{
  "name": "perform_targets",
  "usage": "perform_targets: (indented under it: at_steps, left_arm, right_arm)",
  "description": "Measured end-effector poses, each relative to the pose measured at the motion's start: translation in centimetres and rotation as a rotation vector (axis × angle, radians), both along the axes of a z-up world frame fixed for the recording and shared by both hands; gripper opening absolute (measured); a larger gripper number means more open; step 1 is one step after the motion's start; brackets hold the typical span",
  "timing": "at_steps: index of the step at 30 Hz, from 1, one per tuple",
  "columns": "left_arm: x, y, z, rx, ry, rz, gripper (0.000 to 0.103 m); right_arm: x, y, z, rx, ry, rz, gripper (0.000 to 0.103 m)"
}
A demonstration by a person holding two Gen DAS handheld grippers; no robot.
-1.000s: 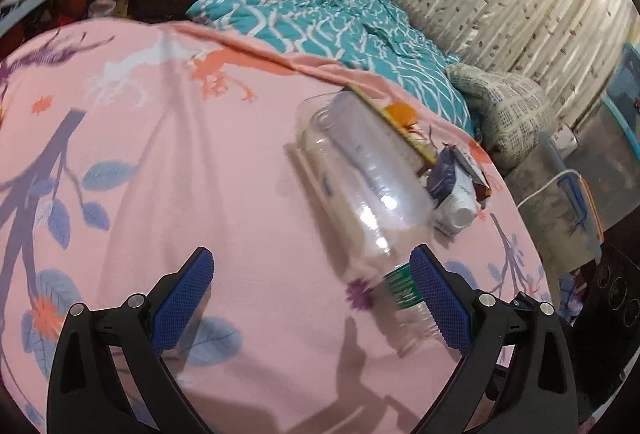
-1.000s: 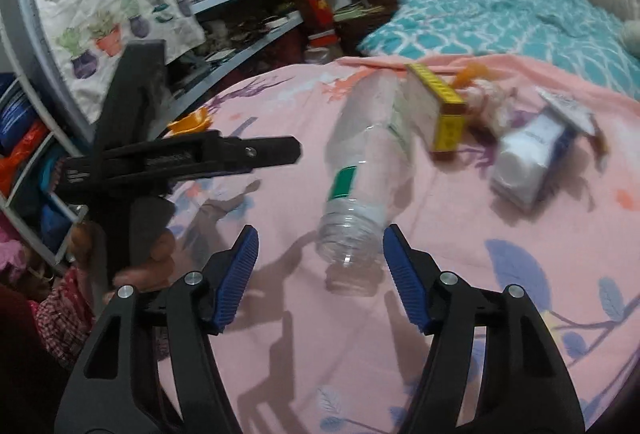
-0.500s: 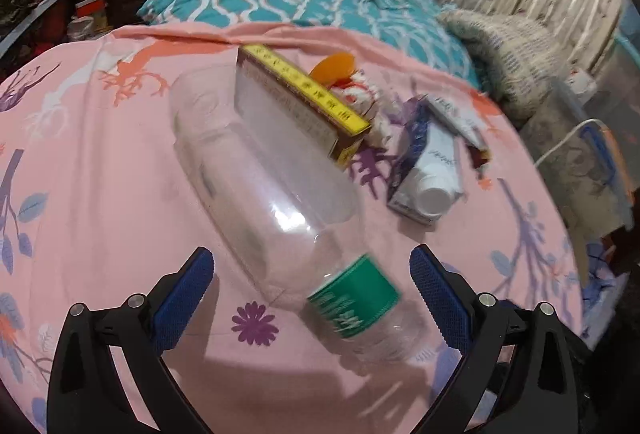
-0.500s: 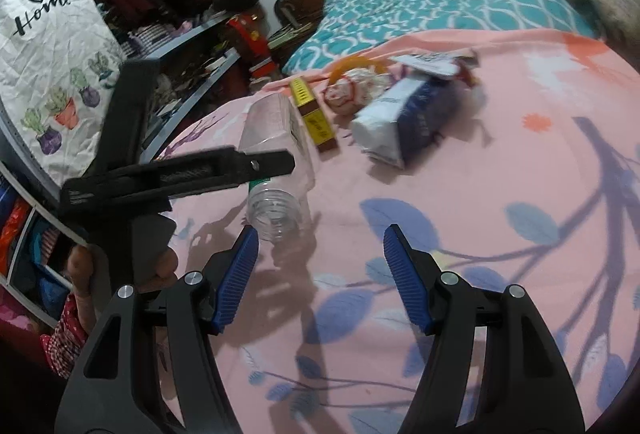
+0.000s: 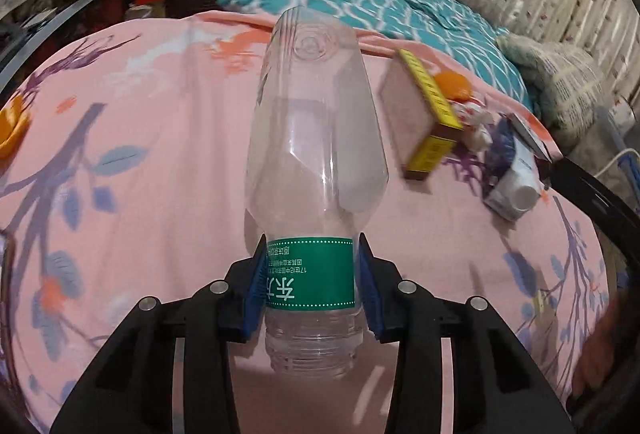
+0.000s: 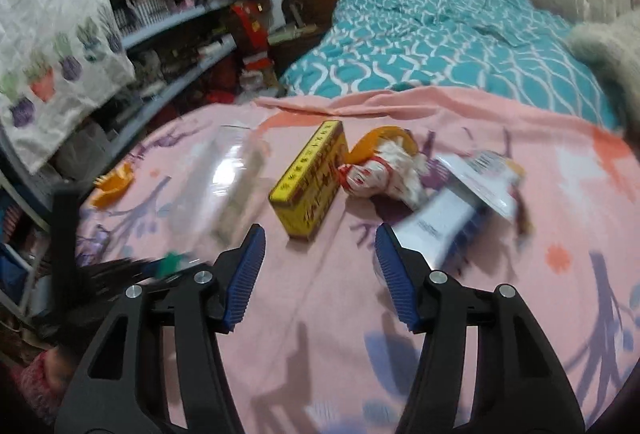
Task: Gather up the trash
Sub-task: 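Grasp the clear bottle by its neck with the left gripper, then grasp the yellow spice box with the right gripper while the left gripper holds the bottle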
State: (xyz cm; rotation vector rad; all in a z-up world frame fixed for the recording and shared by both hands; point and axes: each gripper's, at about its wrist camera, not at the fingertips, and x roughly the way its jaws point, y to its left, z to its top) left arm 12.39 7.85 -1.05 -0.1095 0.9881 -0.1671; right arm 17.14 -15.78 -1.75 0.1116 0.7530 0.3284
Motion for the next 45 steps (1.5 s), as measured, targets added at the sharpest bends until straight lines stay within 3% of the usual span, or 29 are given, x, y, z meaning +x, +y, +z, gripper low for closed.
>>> perform_targets:
  at_steps: [9, 10, 11, 13, 18, 23, 31, 34, 36, 38, 40, 42, 44, 45]
  left_arm:
    - [-1.0, 1.7, 0.2, 0.007, -0.019, 0.002, 0.038]
    - [-1.0, 1.6, 0.2, 0.013, -0.02, 0.001, 0.038]
    - [-1.1, 1.5, 0.2, 0.017, -0.021, -0.001, 0.038]
    - [-1.2, 1.4, 0.3, 0.018, -0.019, -0.005, 0.038]
    - [-1.9, 1.2, 0.3, 0.025, -0.014, -0.023, 0.038]
    - [-3.7, 0.6, 0.4, 0.038, -0.017, -0.076, 0.038]
    - [-8.0, -0.9, 0.3, 0.067, -0.026, -0.164, 0.038]
    - [-8.6, -1.3, 0.4, 0.091, -0.033, -0.16, 0.04]
    - [-8.5, -1.5, 0.5, 0.106, -0.034, -0.143, 0.049]
    - [-8.4, -1.3, 0.9, 0.107, -0.04, -0.122, 0.071]
    - [-8.5, -1.1, 1.4, 0.113, -0.063, -0.104, 0.072]
    - [-8.3, -1.0, 2.1, 0.125, -0.085, -0.096, 0.076]
    - [-8.1, -0.8, 2.5, 0.122, -0.095, -0.083, 0.081]
    - [-7.9, -0.7, 2.6, 0.117, -0.096, -0.082, 0.081]
  right_arm:
    - [7.2, 4.0, -2.6, -0.017, 0.118, -0.04, 0.059]
    - [7.7, 4.1, -2.9, -0.015, 0.13, -0.042, 0.053]
    - [7.9, 4.1, -3.1, -0.009, 0.139, -0.035, 0.036]
    - [7.6, 4.0, -3.3, -0.003, 0.144, -0.029, 0.028]
    - [3.1, 3.3, -3.0, 0.006, 0.112, 0.027, 0.026]
    - [-4.9, 1.0, -3.6, 0.067, 0.127, 0.088, 0.027]
    - [-14.3, -3.7, -4.1, 0.117, 0.109, 0.0, 0.027]
    - [-15.2, -4.2, -4.1, 0.109, 0.091, -0.021, 0.029]
    - [-15.5, -4.1, -4.0, 0.097, 0.079, -0.026, 0.029]
    - [-15.3, -4.0, -4.0, 0.098, 0.076, -0.022, 0.029]
    - [-15.2, -3.9, -4.0, 0.097, 0.073, -0.024, 0.029]
    - [-15.1, -4.1, -4.1, 0.1, 0.077, -0.03, 0.037]
    - [-15.1, -4.3, -4.1, 0.102, 0.068, -0.045, 0.061]
    - [-15.1, -4.3, -4.0, 0.101, 0.06, -0.049, 0.063]
